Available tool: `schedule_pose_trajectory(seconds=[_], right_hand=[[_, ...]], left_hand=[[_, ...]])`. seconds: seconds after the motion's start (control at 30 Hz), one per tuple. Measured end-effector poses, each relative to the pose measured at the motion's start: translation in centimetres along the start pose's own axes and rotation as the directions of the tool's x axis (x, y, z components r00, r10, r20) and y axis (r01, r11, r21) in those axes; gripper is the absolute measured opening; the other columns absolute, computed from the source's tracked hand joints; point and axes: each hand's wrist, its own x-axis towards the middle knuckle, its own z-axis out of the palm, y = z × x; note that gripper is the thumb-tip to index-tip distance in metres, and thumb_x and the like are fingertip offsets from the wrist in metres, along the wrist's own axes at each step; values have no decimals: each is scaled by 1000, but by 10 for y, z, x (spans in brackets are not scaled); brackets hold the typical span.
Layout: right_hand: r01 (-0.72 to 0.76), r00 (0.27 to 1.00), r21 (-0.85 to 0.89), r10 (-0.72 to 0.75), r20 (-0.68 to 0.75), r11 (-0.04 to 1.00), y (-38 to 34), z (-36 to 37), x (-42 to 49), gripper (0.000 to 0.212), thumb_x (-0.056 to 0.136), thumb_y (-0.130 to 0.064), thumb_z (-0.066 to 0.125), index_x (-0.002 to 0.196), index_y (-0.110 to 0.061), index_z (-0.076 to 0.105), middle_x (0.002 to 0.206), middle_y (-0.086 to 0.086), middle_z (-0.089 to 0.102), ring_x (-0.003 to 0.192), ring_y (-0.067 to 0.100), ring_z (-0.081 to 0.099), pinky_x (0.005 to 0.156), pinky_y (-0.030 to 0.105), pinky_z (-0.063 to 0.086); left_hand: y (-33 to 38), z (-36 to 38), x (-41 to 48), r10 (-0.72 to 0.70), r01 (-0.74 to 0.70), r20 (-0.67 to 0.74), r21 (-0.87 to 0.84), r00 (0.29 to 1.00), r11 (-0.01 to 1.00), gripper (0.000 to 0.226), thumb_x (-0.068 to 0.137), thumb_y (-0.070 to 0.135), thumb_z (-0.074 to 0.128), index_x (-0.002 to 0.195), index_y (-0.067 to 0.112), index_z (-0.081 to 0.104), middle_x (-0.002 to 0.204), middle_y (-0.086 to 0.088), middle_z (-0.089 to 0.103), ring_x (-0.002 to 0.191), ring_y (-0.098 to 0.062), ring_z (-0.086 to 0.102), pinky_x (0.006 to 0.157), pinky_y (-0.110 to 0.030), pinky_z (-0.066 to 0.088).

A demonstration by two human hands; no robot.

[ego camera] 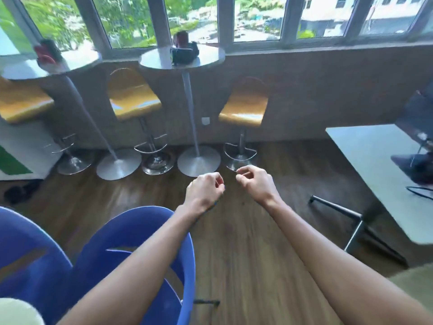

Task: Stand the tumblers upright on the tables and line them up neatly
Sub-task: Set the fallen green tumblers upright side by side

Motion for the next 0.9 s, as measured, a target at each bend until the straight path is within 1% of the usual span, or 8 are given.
schedule_pose_trajectory(seconds=[0.27,0.4,0.47,0.57,0.67,0.73,0.83,0.9], right_hand=[[26,1000,-12,-26,-1,1000,-9,-25,145,19,89,-24,62,105,-19,70,92,-1,70,86,15,63,75,24,43],[53,999,-4,-53,-4,999,-35,-24,254,18,90,-25,61,105,-21,70,93,0,72,82,16,65,64,23,48],[82,997,-4,-82,-5,997,-52,-22,308,18,89,-24,62,105,-20,70,94,0,72,83,18,67,71,28,54],[110,994,0,-110,-4,994,-77,-17,383,17,88,-25,63,103,-21,70,91,-1,72,86,18,67,81,34,55],[158,987,-10,-158,10,987,-103,-10,453,17,88,-24,63,102,-21,70,90,0,72,85,18,66,81,31,53],[179,984,-7,-179,18,984,-121,-5,500,17,88,-23,63,103,-20,70,87,0,71,82,17,65,76,26,52],[210,978,9,-210,16,978,-142,2,571,18,88,-23,63,104,-20,71,84,-4,69,80,13,63,65,15,44],[226,973,37,-227,29,973,-153,8,619,18,89,-25,63,105,-20,71,86,-5,68,81,12,62,65,15,43]], left_hand=[[22,6,153,18,-18,-29,-17,999,1000,19,86,31,57,99,27,70,99,5,73,96,-21,66,76,-29,45],[10,-9,263,-17,14,-76,-35,997,999,18,86,32,56,98,29,69,99,7,72,97,-21,66,77,-30,46],[3,-23,315,-21,16,-113,-48,993,999,18,86,32,57,98,28,69,99,7,73,98,-22,66,79,-32,48],[-4,-47,387,-56,43,-156,-86,986,995,17,86,30,58,98,28,69,98,8,72,96,-21,65,76,-31,46],[-15,-68,452,-84,64,-183,-112,979,992,17,85,30,59,98,29,69,96,10,71,95,-20,65,77,-30,46],[-25,-80,495,-96,73,-202,-119,975,990,16,84,31,60,98,29,69,95,11,71,94,-19,65,80,-32,49],[-44,-94,564,-126,94,-241,-143,962,985,15,84,31,62,98,30,68,91,11,70,91,-19,66,82,-34,52],[-57,-103,609,-144,99,-279,-170,949,980,18,84,30,63,101,28,67,90,8,70,90,-21,67,83,-36,54]])
